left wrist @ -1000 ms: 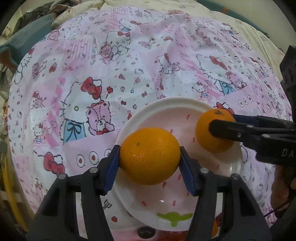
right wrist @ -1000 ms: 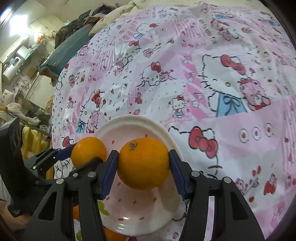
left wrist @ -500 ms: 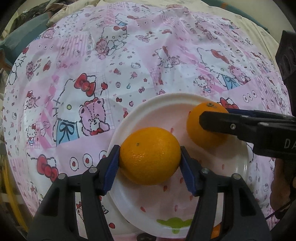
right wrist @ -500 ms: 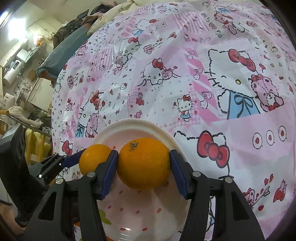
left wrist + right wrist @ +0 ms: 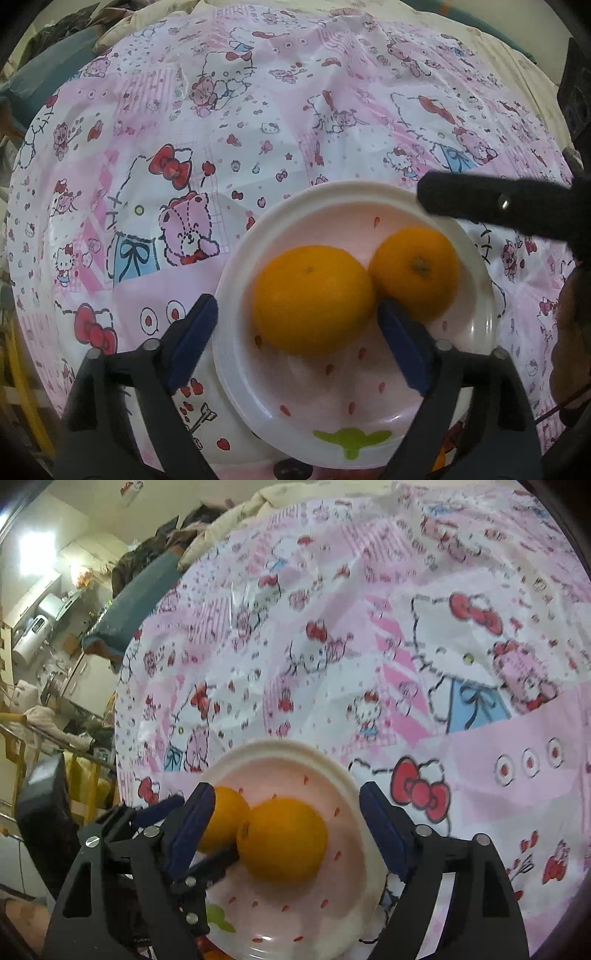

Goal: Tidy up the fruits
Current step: 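Lower and release the orange onto the plate with the left tool while the right tool releases its orange, then lift both open tools away from the plate, then grasp another orange from the pile with the left tool, then grasp a dark plum with the right tool while the left tool holds its orange, then carry the orange over the plate with the left tool while the right tool carries the dark plum, then release the orange onto the plate with the left tool while the right tool releases the plum, then lift both open tools away from the plate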

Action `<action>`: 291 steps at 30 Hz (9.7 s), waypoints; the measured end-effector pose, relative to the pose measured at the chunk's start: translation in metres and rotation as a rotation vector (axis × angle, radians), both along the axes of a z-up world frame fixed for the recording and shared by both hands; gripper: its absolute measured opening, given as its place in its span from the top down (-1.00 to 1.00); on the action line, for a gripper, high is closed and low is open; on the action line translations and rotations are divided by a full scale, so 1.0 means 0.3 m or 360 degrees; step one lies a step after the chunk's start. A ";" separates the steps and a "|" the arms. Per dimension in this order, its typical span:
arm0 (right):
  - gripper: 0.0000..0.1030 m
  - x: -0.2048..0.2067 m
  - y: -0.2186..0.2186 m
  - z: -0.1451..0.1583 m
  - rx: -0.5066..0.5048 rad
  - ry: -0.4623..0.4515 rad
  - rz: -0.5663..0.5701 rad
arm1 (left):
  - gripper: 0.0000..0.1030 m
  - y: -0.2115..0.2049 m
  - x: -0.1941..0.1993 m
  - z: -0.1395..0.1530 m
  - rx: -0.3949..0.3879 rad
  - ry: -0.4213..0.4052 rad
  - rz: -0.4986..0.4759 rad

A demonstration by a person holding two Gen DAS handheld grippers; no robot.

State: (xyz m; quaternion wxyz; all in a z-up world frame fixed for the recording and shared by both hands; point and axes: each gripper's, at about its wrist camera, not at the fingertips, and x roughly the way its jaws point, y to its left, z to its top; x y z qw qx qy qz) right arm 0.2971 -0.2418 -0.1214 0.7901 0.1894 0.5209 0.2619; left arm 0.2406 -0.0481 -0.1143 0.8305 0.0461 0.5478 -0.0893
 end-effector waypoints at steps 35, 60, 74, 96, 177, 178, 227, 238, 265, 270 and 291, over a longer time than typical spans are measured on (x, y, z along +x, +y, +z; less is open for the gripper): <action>-0.76 -0.356 -0.205 0.287 -0.0003 -0.0213 -0.0216 | -0.99 0.068 -0.292 0.336 -0.0154 -0.0231 0.0171; -0.76 -0.601 -0.111 0.209 -0.0033 -0.0143 -0.0082 | -0.99 0.240 -0.519 0.344 -0.0203 -0.0247 0.0434; -0.76 -0.565 -0.130 0.147 -0.0044 -0.0007 -0.0153 | -0.94 0.248 -0.496 0.195 -0.0167 0.0068 0.0484; -0.76 -0.566 -0.178 0.142 0.0023 0.0045 -0.0187 | 0.26 0.218 -0.415 -0.036 -0.0205 0.0444 0.0616; 0.59 -0.619 -0.136 0.268 -0.0108 -0.0422 0.0036 | 0.28 0.196 -0.466 0.201 -0.0191 -0.0001 0.0471; 0.59 -0.615 -0.145 0.277 -0.0095 -0.0428 0.0016 | 0.28 0.193 -0.465 0.205 -0.0190 -0.0008 0.0467; 0.59 -0.039 -0.003 0.146 -0.0089 -0.0245 0.0155 | 0.28 0.119 0.096 0.154 -0.0182 0.0050 0.0286; 0.59 0.008 0.052 0.026 0.0048 -0.0034 0.0242 | 0.27 0.144 0.139 0.070 -0.0341 0.0158 0.0312; -0.24 0.035 -0.151 0.056 0.0157 0.0014 -0.0056 | -0.56 0.055 0.177 0.053 -0.0427 0.0150 0.0221; -0.24 0.025 -0.142 0.081 0.0137 -0.0023 -0.0046 | -0.56 0.066 0.163 0.080 -0.0370 0.0110 0.0240; -0.67 -0.158 -0.111 0.234 -0.0016 -0.0120 -0.0039 | -0.66 0.111 -0.063 0.254 -0.0153 -0.0121 0.0166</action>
